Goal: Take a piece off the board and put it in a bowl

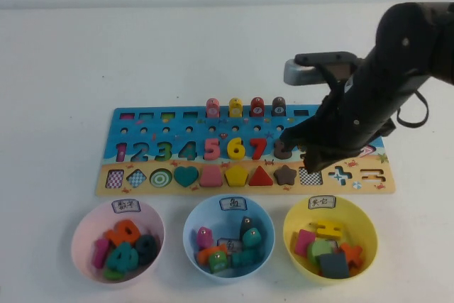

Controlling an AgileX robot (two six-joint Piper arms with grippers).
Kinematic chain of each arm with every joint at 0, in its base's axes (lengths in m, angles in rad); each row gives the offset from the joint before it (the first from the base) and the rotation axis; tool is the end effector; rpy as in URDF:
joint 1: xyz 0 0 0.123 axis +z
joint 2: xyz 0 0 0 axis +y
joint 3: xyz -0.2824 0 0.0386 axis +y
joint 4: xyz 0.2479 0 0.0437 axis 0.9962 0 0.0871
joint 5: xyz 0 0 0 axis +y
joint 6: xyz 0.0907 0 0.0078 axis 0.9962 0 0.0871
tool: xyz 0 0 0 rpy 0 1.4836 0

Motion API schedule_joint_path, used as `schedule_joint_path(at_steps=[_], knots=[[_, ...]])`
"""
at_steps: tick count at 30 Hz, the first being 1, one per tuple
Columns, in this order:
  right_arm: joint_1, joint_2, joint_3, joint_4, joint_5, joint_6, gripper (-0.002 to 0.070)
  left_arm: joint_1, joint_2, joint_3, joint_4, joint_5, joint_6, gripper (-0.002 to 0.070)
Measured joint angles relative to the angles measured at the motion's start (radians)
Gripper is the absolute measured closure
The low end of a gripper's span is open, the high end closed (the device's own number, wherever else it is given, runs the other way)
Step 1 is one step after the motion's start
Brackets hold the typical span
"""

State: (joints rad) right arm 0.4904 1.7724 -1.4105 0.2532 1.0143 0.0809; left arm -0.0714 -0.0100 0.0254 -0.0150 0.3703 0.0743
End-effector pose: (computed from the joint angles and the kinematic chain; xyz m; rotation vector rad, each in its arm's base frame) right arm 0.3151 0.1902 0.2599 -0.4425 2.8715 0.4434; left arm 0.0526 -0.0043 0.1718 0.1268 1.8650 -0.0127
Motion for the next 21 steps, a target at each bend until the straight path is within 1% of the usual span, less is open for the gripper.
schedule_joint_path(at_steps=[4,7,15,18,21], knots=[[0.015,0.087,-0.103,-0.027,0.098,-0.155,0.0694,0.000,0.000,0.000,0.000,0.000,0.000,0.0679],[0.015,0.133,-0.160,-0.033,0.168,-0.342,0.0694,0.000,0.000,0.000,0.000,0.000,0.000,0.0680],[0.017,0.194,-0.215,-0.031,0.195,-0.816,0.0690,0.000,0.000,0.000,0.000,0.000,0.000,0.0680],[0.017,0.203,-0.217,-0.020,0.198,-0.916,0.0671,0.000,0.000,0.000,0.000,0.000,0.000,0.0680],[0.017,0.219,-0.218,0.010,0.198,-0.968,0.0624,0.000,0.000,0.000,0.000,0.000,0.000,0.0680]])
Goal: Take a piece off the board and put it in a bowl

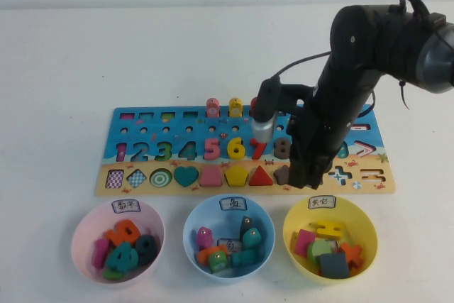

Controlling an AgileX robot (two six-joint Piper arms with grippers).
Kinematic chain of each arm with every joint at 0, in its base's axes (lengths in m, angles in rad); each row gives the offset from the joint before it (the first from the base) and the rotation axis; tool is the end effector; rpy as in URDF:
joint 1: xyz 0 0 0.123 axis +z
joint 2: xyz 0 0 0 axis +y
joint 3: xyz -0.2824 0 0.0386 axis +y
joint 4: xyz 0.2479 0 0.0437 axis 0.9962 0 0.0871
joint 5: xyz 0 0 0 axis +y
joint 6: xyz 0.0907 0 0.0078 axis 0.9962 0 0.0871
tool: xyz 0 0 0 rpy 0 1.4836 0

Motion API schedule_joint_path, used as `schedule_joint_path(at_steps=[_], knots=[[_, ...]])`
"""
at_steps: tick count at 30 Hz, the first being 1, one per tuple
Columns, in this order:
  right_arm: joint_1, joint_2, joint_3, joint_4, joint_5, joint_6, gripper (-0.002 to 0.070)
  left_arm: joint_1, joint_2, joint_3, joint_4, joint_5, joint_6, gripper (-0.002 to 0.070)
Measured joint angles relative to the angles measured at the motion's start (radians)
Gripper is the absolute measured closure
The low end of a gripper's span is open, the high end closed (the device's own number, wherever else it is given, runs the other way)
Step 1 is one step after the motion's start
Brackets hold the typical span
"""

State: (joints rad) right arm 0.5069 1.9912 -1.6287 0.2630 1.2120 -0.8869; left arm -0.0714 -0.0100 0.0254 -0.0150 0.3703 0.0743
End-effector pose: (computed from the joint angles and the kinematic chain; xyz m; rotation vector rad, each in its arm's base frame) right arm 0.3442 0.2165 0.2301 -1.8249 2.3726 0.3458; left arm 0.0526 -0.0043 0.1718 0.1268 1.8650 -0.0127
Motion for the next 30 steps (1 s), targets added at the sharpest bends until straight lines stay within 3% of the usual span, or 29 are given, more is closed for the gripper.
schedule_joint_path(at_steps=[12,30], knots=[[0.002,0.026,0.000,0.040,-0.034,-0.206,0.0333,0.000,0.000,0.000,0.000,0.000,0.000,0.0679],[0.002,0.032,0.000,0.036,-0.121,-0.315,0.0298,0.000,0.000,0.000,0.000,0.000,0.000,0.0680]])
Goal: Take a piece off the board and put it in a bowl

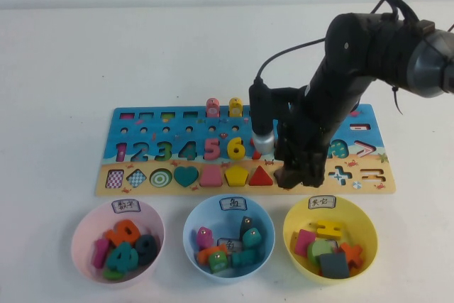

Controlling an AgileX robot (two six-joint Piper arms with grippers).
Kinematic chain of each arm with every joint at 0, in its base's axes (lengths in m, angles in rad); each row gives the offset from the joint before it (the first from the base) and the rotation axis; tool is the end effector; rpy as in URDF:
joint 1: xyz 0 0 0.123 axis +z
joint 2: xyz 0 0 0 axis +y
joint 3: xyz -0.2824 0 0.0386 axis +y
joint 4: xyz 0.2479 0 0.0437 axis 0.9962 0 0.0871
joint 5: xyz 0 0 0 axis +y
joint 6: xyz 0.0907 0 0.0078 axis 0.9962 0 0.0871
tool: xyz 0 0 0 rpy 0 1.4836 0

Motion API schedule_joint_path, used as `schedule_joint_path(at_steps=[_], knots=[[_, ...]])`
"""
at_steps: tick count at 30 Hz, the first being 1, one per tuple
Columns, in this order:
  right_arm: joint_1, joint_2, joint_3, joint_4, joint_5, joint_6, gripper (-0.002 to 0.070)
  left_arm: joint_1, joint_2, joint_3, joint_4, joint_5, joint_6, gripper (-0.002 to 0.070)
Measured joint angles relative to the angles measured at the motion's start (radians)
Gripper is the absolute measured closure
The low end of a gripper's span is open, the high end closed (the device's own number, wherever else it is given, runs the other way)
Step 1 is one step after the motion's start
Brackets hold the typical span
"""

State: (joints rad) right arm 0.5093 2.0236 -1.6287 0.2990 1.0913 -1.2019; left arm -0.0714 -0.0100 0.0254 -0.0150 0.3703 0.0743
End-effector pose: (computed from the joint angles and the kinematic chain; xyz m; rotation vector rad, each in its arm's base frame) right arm 0.3554 0.2258 0.2187 -2.0564 2.0064 0.2928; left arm 0.0526 -0.0043 0.1718 0.1268 1.8650 -0.0127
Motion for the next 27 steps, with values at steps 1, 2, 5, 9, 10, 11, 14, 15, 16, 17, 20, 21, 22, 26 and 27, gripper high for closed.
schedule_joint_path(at_steps=[1,2,5,9,10,11,14,15,16,17,20,21,22,26,27], knots=[[0.000,0.007,0.000,0.000,0.000,-0.001,0.0293,0.000,0.000,0.000,0.000,0.000,0.000,0.0680],[0.000,0.015,0.000,0.000,-0.001,-0.003,0.0288,0.000,0.000,0.000,0.000,0.000,0.000,0.0680],[0.000,0.031,0.000,-0.010,-0.007,-0.003,0.0283,0.000,0.000,0.000,0.000,0.000,0.000,0.0680],[0.000,0.033,0.000,-0.025,-0.032,-0.003,0.0281,0.000,0.000,0.000,0.000,0.000,0.000,0.0679],[0.000,0.033,0.000,-0.032,-0.036,-0.003,0.0281,0.000,0.000,0.000,0.000,0.000,0.000,0.0679],[0.000,0.033,0.000,-0.037,-0.039,-0.003,0.0281,0.000,0.000,0.000,0.000,0.000,0.000,0.0679],[0.000,0.033,0.000,-0.044,-0.042,-0.003,0.0281,0.000,0.000,0.000,0.000,0.000,0.000,0.0679],[0.000,0.033,0.000,-0.044,-0.042,-0.003,0.0281,0.000,0.000,0.000,0.000,0.000,0.000,0.0679],[0.000,0.033,0.000,-0.044,-0.042,-0.003,0.0281,0.000,0.000,0.000,0.000,0.000,0.000,0.0679],[0.000,0.033,0.000,-0.044,-0.042,-0.003,0.0281,0.000,0.000,0.000,0.000,0.000,0.000,0.0679],[0.000,0.035,0.000,-0.044,-0.042,-0.003,0.0276,0.000,0.000,0.000,0.000,0.000,0.000,0.0680],[0.000,0.040,0.000,-0.044,-0.042,-0.003,0.0268,0.000,0.000,0.000,0.000,0.000,0.000,0.0679],[0.000,0.043,0.000,-0.044,-0.042,-0.003,0.0260,0.000,0.000,0.000,0.000,0.000,0.000,0.0679],[0.000,0.065,0.000,-0.044,-0.051,-0.003,0.0234,0.000,0.000,0.000,0.000,0.000,0.000,0.0680],[0.000,0.065,0.000,-0.044,-0.053,-0.003,0.0232,0.000,0.000,0.000,0.000,0.000,0.000,0.0680]])
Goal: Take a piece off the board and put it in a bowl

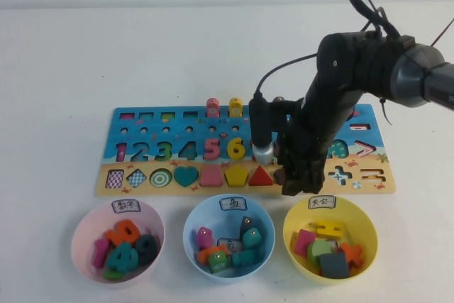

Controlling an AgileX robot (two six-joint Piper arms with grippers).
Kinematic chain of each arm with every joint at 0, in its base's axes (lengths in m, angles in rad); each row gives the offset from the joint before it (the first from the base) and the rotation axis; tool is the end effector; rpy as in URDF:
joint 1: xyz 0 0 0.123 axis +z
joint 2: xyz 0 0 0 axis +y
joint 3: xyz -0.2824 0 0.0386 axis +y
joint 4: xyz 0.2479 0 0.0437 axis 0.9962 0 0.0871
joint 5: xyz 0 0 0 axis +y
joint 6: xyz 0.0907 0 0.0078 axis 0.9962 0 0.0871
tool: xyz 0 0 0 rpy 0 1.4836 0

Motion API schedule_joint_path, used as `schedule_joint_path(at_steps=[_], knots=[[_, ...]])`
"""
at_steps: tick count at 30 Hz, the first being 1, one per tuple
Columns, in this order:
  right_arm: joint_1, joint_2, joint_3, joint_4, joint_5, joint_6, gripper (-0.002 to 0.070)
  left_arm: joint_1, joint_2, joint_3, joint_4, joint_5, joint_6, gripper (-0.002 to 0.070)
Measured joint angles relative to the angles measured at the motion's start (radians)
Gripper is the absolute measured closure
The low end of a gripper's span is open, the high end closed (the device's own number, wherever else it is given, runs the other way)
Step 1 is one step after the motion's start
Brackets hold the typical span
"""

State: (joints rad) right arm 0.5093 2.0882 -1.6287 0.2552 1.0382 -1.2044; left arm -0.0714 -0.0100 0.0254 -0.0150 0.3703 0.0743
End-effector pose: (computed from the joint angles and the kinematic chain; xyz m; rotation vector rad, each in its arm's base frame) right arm 0.3659 0.2270 0.1910 -2.0847 2.0221 0.2362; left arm 0.0526 -0.0043 0.1718 0.1268 1.8650 -0.0127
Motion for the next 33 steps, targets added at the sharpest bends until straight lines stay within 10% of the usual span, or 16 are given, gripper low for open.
schedule_joint_path(at_steps=[33], knots=[[0.000,0.021,-0.002,-0.031,-0.051,0.000,0.0234,0.000,0.000,0.000,0.000,0.000,0.000,0.0679]])
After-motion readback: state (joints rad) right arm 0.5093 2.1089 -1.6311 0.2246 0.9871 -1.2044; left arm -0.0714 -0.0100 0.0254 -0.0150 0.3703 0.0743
